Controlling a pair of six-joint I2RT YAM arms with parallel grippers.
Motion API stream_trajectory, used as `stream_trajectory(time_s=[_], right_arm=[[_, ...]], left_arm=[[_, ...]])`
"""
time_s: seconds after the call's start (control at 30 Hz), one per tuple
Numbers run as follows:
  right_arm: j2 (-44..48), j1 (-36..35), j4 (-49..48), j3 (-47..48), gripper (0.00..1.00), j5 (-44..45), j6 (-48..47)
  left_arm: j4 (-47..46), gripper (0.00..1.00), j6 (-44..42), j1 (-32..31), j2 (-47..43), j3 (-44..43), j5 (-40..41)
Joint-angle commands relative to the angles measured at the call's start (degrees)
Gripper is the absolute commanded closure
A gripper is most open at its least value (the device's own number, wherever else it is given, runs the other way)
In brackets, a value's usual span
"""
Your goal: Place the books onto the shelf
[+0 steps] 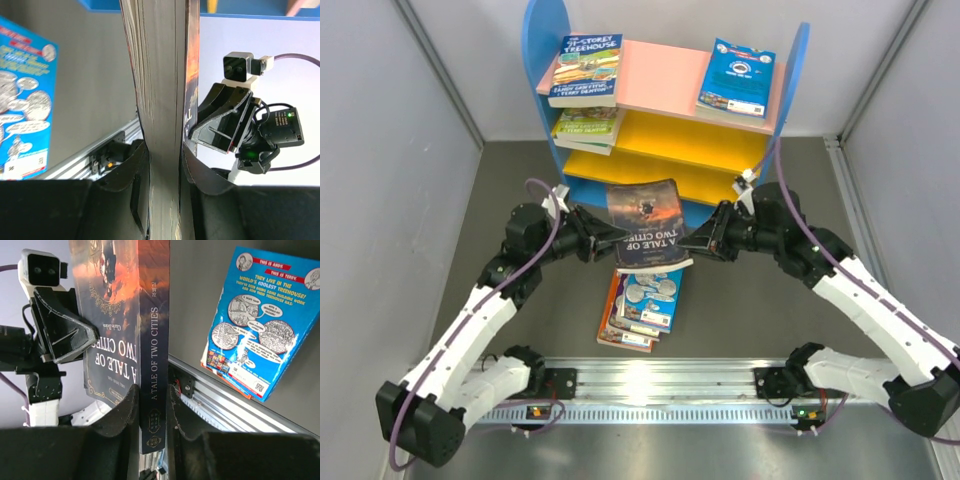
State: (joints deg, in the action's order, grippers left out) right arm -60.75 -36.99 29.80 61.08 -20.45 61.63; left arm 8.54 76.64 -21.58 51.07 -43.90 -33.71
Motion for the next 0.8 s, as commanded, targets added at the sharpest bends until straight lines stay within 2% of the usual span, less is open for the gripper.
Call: stream_trajectory(time_s=[0.0, 0.23, 0.3, 0.7, 0.77], right_arm=[[3.3, 2.8, 1.6, 6.9, 1.00, 2.5, -1.9], [4.1, 12.8, 4.5, 11.8, 1.00, 0.5, -4.8], [3.9, 15.6, 4.6, 13.0, 1.00, -0.5, -5.4], [2.3, 25.3, 6.4, 14.7, 1.00, 0.3, -5.6], [2.0, 26.4, 6.4, 14.6, 1.00, 1.5, -5.2]], left_arm=[[-11.0, 1.00, -1.1, -1.3, 2.9, -7.9, -0.7], [-10.4, 1.00, -5.3, -7.1, 15.9, -19.2, 4.3], [-10.0, 1.00, -6.9, -8.9, 20.3, -25.6, 4.9], [-9.4, 1.00, -9.6, -11.7, 42.9, -45.0, 5.8], [-6.9, 0.95, -9.9, -12.3, 45.9, -50.1, 5.9]])
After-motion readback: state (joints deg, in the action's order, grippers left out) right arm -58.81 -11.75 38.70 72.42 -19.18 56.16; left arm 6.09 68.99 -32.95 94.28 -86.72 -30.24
